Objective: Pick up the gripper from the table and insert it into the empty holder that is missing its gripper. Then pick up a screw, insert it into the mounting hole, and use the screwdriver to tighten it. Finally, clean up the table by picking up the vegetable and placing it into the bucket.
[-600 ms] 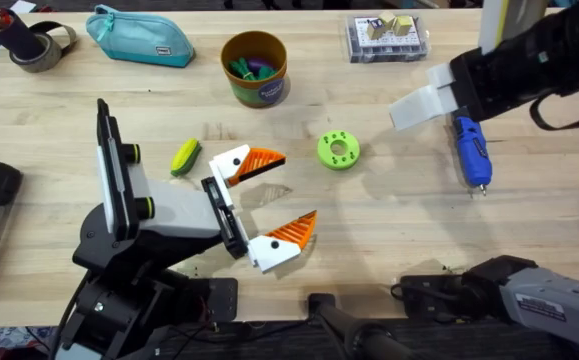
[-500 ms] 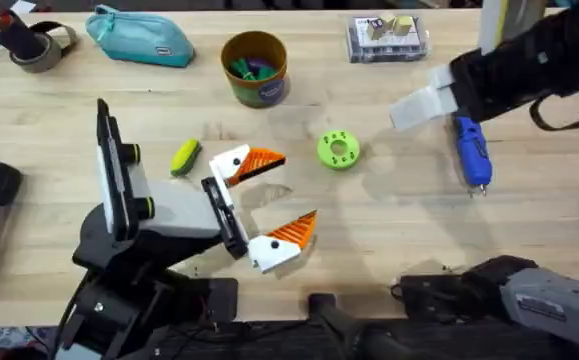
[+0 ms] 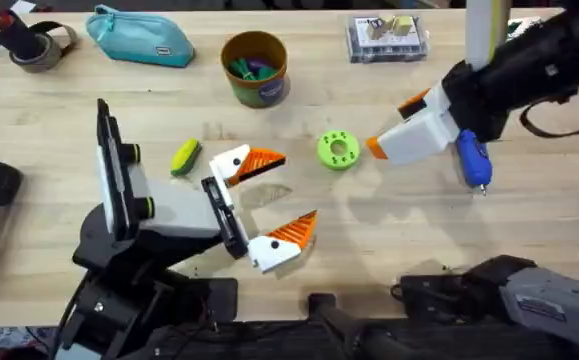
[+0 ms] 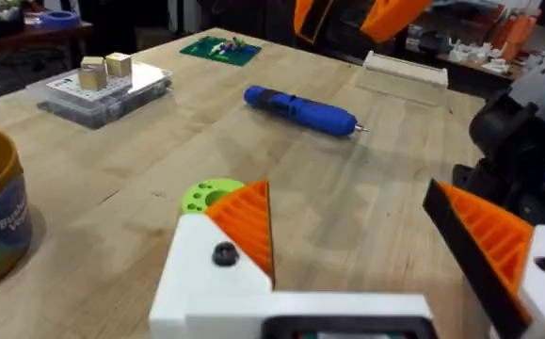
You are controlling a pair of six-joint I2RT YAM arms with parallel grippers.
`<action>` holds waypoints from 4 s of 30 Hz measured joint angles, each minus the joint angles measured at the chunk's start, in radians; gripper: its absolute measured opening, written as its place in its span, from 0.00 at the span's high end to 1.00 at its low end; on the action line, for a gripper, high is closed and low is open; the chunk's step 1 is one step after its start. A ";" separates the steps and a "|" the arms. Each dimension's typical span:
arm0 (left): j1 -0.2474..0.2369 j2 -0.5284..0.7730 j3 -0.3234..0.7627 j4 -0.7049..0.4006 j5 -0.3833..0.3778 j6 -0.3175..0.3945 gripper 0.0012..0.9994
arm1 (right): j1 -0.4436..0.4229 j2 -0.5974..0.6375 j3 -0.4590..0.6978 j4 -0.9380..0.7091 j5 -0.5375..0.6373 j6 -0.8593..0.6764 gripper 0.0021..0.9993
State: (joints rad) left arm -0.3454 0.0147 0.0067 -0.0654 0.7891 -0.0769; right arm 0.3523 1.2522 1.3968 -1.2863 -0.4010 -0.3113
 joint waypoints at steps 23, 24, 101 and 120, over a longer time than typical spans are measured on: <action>0.000 0.000 -0.001 0.031 0.000 -0.005 0.01 | 0.000 0.000 0.000 0.009 -0.020 -0.015 0.01; 0.000 0.000 -0.001 0.047 0.000 -0.010 0.01 | 0.000 0.000 0.000 0.010 -0.020 -0.015 0.01; 0.000 0.000 -0.001 0.000 0.000 -0.010 1.00 | -0.731 0.308 -0.266 0.411 0.341 0.092 0.01; 0.000 0.000 -0.001 0.000 0.000 -0.010 1.00 | -0.638 0.480 -0.267 0.624 0.387 -0.006 0.01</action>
State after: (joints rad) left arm -0.3454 0.0147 0.0059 -0.0650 0.7891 -0.0864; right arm -0.2853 1.7317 1.1294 -0.6623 -0.0139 -0.3170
